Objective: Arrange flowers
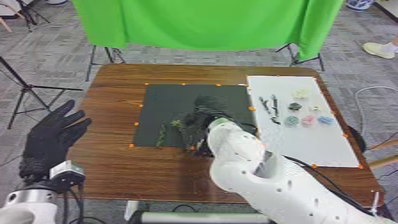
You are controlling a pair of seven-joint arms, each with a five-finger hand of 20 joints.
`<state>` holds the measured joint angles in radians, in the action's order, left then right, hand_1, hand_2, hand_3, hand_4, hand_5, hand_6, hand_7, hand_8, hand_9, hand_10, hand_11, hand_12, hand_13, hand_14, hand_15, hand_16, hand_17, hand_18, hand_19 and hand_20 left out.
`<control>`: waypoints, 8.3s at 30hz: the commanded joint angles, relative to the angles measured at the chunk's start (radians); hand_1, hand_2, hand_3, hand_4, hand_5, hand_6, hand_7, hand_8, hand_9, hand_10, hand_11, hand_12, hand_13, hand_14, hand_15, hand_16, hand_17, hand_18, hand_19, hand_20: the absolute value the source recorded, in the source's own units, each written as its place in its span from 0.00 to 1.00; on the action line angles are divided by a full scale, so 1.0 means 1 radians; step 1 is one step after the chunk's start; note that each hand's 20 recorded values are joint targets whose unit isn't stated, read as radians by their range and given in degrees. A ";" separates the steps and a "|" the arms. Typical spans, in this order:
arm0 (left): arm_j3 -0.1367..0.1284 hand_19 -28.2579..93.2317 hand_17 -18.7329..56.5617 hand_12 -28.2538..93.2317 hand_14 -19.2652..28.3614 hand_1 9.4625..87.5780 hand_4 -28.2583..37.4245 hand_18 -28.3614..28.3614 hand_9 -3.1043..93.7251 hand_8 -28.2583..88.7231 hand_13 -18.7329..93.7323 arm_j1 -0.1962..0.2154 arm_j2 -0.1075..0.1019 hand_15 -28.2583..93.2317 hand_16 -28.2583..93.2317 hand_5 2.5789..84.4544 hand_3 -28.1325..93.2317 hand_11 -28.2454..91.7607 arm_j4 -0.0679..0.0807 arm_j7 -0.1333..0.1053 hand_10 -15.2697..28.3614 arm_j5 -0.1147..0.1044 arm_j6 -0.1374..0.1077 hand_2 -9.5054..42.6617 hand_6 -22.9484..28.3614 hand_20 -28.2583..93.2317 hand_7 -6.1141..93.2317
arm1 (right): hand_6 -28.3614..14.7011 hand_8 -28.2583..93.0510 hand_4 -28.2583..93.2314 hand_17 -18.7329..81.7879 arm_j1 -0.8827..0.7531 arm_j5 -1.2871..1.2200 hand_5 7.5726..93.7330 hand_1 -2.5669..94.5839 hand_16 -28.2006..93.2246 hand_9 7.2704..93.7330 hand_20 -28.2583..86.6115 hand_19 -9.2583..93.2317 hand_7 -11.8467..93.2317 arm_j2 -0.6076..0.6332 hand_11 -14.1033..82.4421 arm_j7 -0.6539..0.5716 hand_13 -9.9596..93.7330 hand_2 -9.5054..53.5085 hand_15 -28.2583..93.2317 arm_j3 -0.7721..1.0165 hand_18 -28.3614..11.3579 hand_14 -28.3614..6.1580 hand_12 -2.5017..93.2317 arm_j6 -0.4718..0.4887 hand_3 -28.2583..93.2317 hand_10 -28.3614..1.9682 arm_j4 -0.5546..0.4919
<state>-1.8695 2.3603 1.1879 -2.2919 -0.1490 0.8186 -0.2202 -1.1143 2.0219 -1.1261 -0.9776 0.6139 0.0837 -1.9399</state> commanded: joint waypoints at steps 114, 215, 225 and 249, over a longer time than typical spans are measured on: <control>0.048 0.69 0.10 0.31 0.95 0.19 0.10 0.91 0.38 0.16 0.39 -0.002 0.017 0.63 0.16 0.42 0.90 0.45 0.006 0.000 0.80 0.000 -0.009 0.29 0.63 0.22 0.20 | 0.56 0.39 0.00 0.70 0.054 -0.057 0.92 0.53 0.39 0.93 0.82 1.00 0.37 0.235 0.68 -0.024 0.89 0.00 0.91 -0.009 0.08 0.54 0.24 -0.188 0.94 0.47 0.406; 0.014 0.69 0.10 0.31 0.96 0.19 0.11 0.91 0.38 0.16 0.39 0.055 0.004 0.63 0.16 0.42 0.90 0.45 -0.028 0.027 0.80 0.004 -0.034 0.30 0.64 0.22 0.20 | 0.48 0.13 0.06 0.67 -0.118 0.257 0.80 0.31 0.37 0.78 0.80 1.00 0.43 0.183 0.75 -0.076 0.83 0.06 0.92 0.049 0.02 0.45 0.24 -0.117 0.95 0.30 -0.015; 0.024 0.69 0.10 0.31 0.95 0.19 0.11 0.91 0.38 0.16 0.39 0.051 0.000 0.63 0.16 0.42 0.90 0.45 -0.032 0.014 0.80 0.004 -0.041 0.30 0.63 0.22 0.21 | 0.44 0.11 0.05 0.52 -0.002 0.186 0.67 0.28 0.32 0.63 0.60 1.00 0.40 0.395 0.65 0.047 0.70 0.09 0.90 0.042 0.04 0.33 0.19 -0.217 0.96 0.18 0.082; 0.026 0.69 0.10 0.31 0.95 0.19 0.11 0.91 0.38 0.16 0.39 0.043 -0.005 0.63 0.16 0.42 0.90 0.45 -0.027 0.001 0.80 0.002 -0.035 0.30 0.63 0.22 0.20 | 0.48 0.10 0.03 0.48 -0.225 0.038 0.56 0.32 0.30 0.55 0.61 1.00 0.36 0.489 0.45 0.084 0.64 0.04 0.89 0.324 0.10 0.36 0.17 -0.044 1.00 0.27 0.088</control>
<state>-1.8450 2.3972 1.1841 -2.3189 -0.1437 0.8204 -0.2549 -1.3246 2.0468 -0.6353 -0.8933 0.9630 0.0475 -1.8553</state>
